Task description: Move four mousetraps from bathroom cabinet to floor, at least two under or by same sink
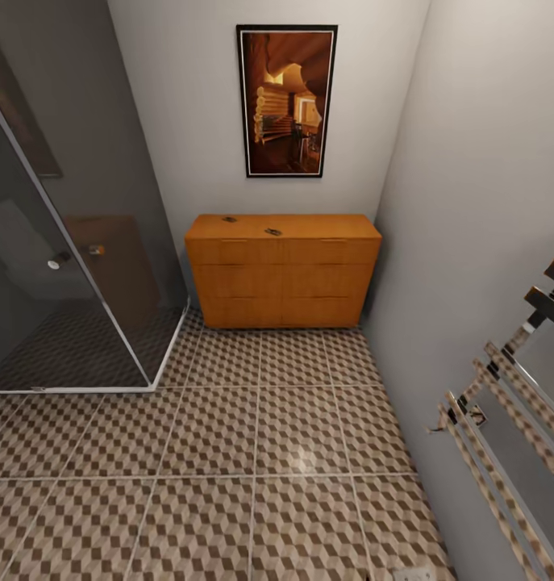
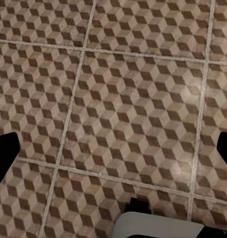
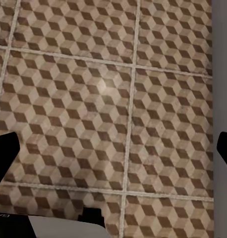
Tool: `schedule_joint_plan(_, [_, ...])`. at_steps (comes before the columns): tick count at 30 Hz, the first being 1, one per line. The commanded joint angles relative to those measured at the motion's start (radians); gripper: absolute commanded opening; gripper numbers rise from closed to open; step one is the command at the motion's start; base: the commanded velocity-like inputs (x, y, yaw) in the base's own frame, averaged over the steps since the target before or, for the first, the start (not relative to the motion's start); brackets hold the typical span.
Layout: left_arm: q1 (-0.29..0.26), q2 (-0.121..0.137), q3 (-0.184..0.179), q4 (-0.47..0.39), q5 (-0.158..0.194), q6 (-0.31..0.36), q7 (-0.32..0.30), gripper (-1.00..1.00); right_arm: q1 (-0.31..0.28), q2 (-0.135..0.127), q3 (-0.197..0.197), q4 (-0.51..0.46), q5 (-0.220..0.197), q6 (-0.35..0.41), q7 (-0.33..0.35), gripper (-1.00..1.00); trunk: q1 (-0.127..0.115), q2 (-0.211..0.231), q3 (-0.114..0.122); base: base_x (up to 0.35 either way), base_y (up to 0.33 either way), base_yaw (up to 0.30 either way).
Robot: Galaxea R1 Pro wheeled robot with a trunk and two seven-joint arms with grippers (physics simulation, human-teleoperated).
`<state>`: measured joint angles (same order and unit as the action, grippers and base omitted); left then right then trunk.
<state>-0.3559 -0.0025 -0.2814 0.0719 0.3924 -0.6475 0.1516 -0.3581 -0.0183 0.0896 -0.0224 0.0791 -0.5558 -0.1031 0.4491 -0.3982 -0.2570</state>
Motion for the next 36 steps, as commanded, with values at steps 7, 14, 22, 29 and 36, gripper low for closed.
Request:
schedule_joint_plan(7, [-0.001,-0.001,-0.009,0.003,0.002,-0.004,0.005,1.00,-0.001,0.000,0.007,0.001,0.008,-0.001,-0.010,1.00,0.001,-0.002,-0.002,0.207,0.000,0.000])
schedule_joint_plan(14, [-0.001,-0.001,-0.009,0.003,0.002,-0.004,0.005,1.00,-0.001,0.000,0.007,0.001,0.008,-0.001,-0.010,1.00,0.001,-0.002,-0.002,0.206,0.000,0.000])
schedule_joint_plan(22, [-0.001,-0.001,-0.009,0.003,0.002,-0.004,0.005,1.00,-0.001,0.000,0.007,0.001,0.008,-0.001,-0.010,1.00,0.001,-0.002,-0.002,0.206,0.000,0.000])
schedule_joint_plan(29, [-0.001,-0.001,-0.009,0.003,0.002,-0.004,0.005,1.00,-0.001,0.000,0.007,0.001,0.008,-0.001,-0.010,1.00,0.001,-0.002,-0.002,0.206,0.000,0.000])
schedule_joint_plan(36, [-0.001,-0.001,-0.009,0.003,0.002,-0.004,0.005,1.00,-0.001,0.000,0.007,0.001,0.008,-0.001,-0.010,1.00,0.001,-0.002,-0.002,0.206,0.000,0.000])
